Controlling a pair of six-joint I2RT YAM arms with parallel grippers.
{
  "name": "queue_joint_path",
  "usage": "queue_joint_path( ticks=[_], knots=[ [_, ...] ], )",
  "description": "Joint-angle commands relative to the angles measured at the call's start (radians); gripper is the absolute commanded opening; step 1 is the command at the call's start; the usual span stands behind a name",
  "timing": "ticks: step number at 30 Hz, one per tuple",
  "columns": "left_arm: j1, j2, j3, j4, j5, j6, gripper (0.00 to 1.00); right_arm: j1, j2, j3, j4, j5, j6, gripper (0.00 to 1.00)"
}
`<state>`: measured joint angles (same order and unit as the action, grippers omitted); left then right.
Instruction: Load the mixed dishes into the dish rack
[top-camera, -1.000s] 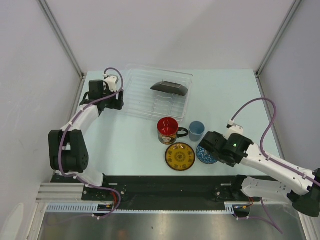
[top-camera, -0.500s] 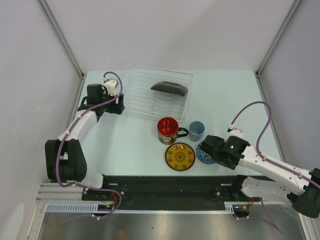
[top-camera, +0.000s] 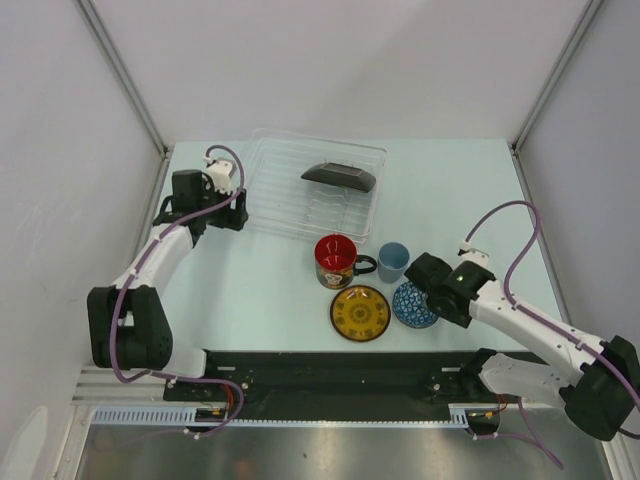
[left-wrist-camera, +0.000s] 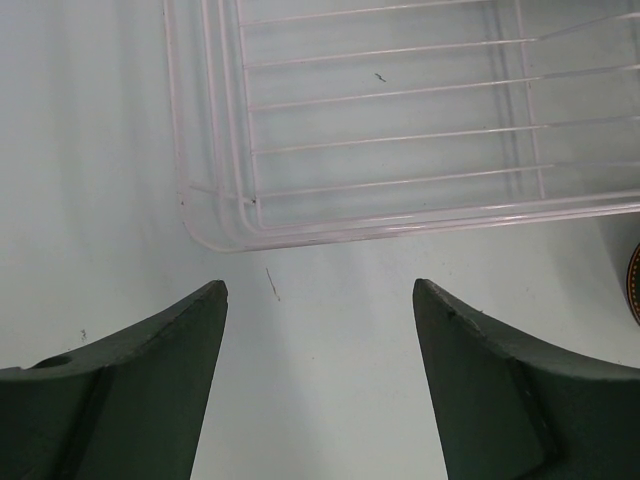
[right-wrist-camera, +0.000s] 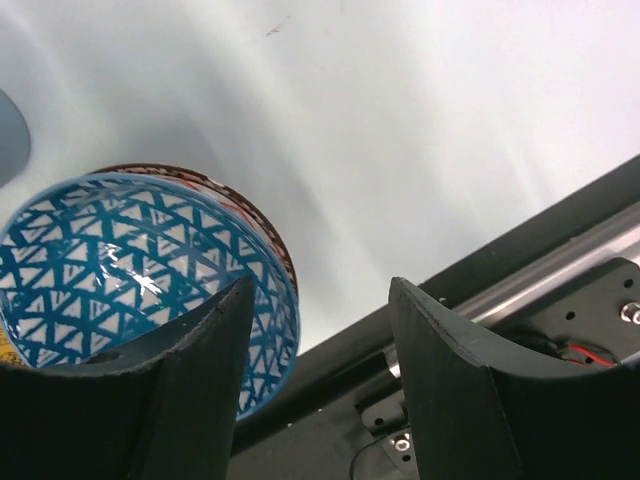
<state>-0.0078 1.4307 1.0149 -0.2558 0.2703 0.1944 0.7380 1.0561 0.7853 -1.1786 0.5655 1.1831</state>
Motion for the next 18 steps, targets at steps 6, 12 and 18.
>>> queue_joint_path(
  ticks=[6, 12, 18],
  knots=[
    [0.005, -0.046, -0.018, 0.023, 0.035, 0.014, 0.80, -0.037, 0.059, 0.000, 0.135, -0.059, -0.108, 0.56],
    [0.005, -0.059, -0.021, 0.027, 0.032, 0.022, 0.80, -0.052, 0.085, 0.000, 0.168, -0.088, -0.146, 0.45],
    [0.005, -0.065, -0.036, 0.036, 0.027, 0.023, 0.80, -0.065, 0.099, 0.000, 0.188, -0.108, -0.171, 0.38]
  ],
)
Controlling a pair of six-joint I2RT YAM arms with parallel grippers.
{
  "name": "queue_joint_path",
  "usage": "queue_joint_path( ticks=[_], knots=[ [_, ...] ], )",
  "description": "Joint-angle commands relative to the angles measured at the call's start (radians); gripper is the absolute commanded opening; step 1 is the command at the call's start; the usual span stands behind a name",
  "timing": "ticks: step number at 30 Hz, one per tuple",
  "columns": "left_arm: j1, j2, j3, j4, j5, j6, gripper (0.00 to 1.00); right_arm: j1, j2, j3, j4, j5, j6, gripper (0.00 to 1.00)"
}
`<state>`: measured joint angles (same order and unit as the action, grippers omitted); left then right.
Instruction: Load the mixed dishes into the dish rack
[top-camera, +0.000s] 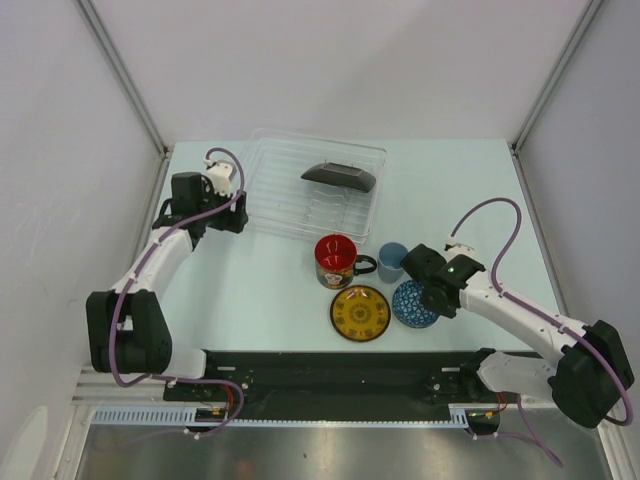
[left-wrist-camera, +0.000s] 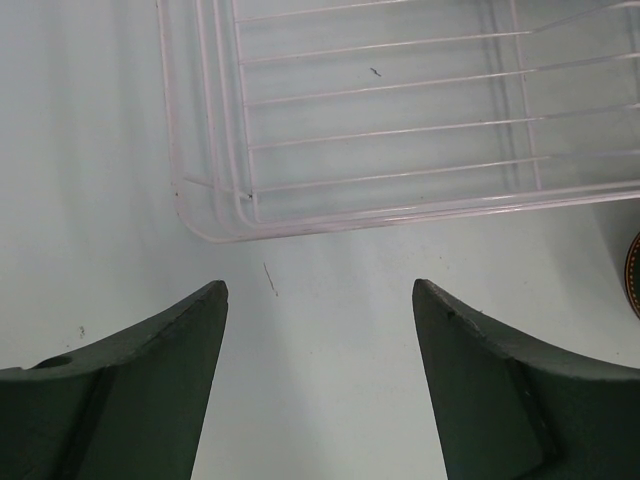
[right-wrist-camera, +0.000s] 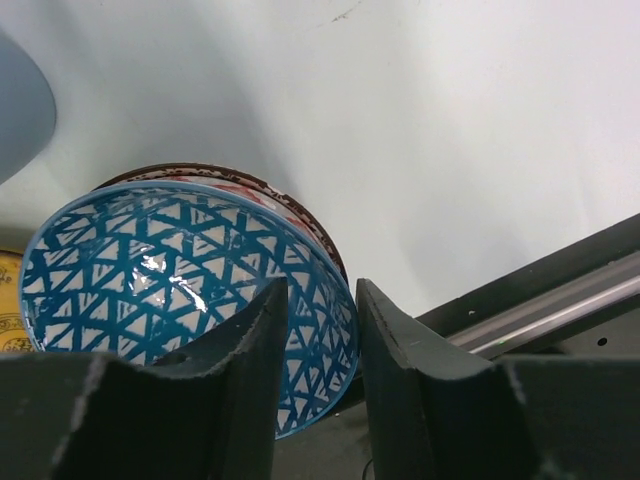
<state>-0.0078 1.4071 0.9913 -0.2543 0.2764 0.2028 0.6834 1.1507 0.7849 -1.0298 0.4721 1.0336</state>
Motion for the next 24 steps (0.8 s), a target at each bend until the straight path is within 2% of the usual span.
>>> queue_joint_path(
  ticks=[1, 10, 12, 13, 17, 24],
  knots=[
    [0.005, -0.042, -0.017, 0.035, 0.021, 0.015, 0.79, -0.012, 0.006, 0.001, 0.037, -0.015, -0.023, 0.37],
    [0.005, -0.043, -0.022, 0.043, 0.018, 0.021, 0.79, -0.030, 0.000, 0.001, 0.048, -0.030, -0.043, 0.13],
    [0.005, -0.045, -0.025, 0.046, 0.018, 0.023, 0.79, -0.031, 0.000, 0.001, 0.051, -0.033, -0.047, 0.07],
    [0.005, -0.046, -0.026, 0.046, 0.018, 0.026, 0.79, -0.031, 0.000, 0.001, 0.053, -0.033, -0.050, 0.00],
    [0.005, -0.049, -0.031, 0.047, 0.018, 0.032, 0.79, -0.035, -0.016, 0.001, 0.059, -0.036, -0.060, 0.00],
    [0.005, -0.049, -0.016, 0.047, 0.017, 0.038, 0.79, -0.047, -0.136, 0.023, 0.059, -0.052, -0.099, 0.00]
  ],
)
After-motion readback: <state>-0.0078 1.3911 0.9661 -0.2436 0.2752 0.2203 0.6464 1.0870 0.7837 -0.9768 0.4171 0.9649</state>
